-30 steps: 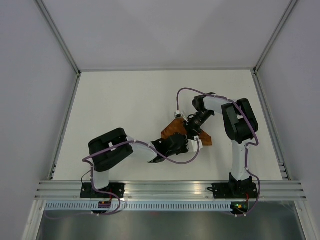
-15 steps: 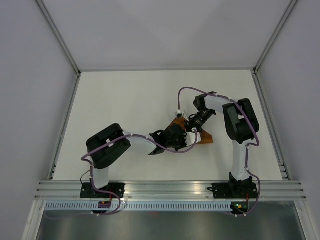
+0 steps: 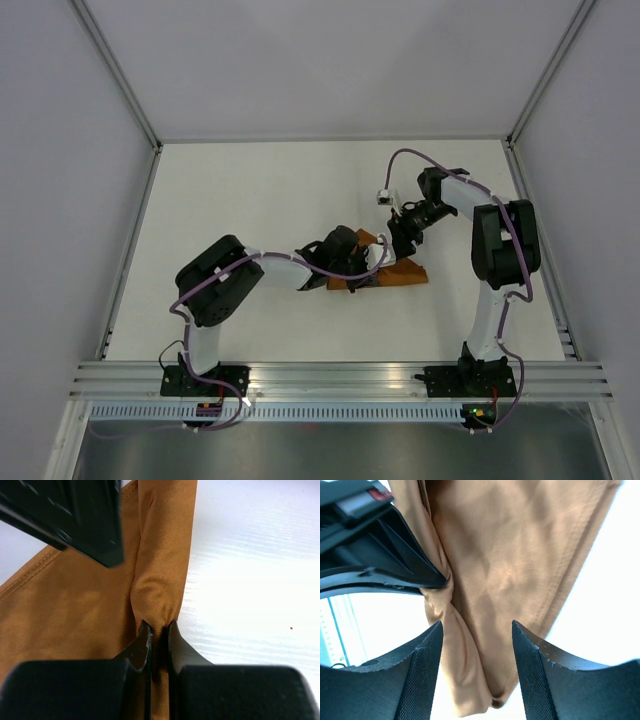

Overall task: Fold the napkin, place the utensils inside, and roll it up
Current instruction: Roll the napkin with the utensil

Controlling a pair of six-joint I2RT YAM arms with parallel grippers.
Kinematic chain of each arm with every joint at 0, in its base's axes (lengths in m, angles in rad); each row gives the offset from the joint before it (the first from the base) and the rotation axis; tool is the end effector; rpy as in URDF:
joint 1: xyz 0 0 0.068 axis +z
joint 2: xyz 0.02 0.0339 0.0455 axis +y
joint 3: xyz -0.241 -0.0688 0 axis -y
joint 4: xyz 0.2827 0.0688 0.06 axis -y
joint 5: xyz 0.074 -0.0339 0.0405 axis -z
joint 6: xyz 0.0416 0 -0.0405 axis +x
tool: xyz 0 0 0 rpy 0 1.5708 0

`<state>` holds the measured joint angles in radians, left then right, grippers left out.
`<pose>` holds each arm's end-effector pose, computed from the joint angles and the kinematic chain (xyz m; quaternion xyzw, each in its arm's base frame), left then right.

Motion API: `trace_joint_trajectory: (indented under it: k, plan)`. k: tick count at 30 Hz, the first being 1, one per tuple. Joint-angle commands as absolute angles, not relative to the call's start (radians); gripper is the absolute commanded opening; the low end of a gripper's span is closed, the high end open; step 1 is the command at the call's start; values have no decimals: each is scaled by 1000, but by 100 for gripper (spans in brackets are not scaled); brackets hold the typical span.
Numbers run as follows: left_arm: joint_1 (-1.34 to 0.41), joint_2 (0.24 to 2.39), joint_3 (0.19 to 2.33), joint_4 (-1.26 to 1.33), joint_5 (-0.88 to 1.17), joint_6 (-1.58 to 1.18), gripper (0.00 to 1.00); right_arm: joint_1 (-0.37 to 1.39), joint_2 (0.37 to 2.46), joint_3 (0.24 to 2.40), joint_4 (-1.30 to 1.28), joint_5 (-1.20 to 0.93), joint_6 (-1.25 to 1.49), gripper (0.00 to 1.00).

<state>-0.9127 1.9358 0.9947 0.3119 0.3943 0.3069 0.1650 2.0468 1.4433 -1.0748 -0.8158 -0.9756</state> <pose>0.2393 -0.3356 0.0793 0.5733 0.6655 -0.2993 0.3725 0.3760 0.0933 0.1148 -0.4769 0.7831 0.3835 0.1109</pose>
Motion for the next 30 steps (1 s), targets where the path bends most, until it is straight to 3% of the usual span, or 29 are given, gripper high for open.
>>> trace_joint_trajectory:
  k: [1, 6, 14, 18, 22, 30]
  plan:
    - [-894, 2022, 1005, 105, 524, 233, 2, 135, 1970, 1485, -1075, -914, -983, 64]
    - [-825, 2094, 1098, -7, 715, 169, 2, 83, 1812, 1373, -1042, -950, -1017, 64]
    - [-756, 2235, 1298, -256, 864, 121, 2, 92, 1358, 938, -545, -803, -865, 70]
    - [-732, 2279, 1351, -326, 902, 92, 2, 196, 1182, 648, -289, -611, -835, 75]
    - [-719, 2335, 1419, -406, 914, 86, 2, 354, 1138, 529, -111, -393, -834, 76]
    - [-704, 2381, 1470, -476, 931, 77, 3, 538, 1244, 488, 21, -249, -847, 76]
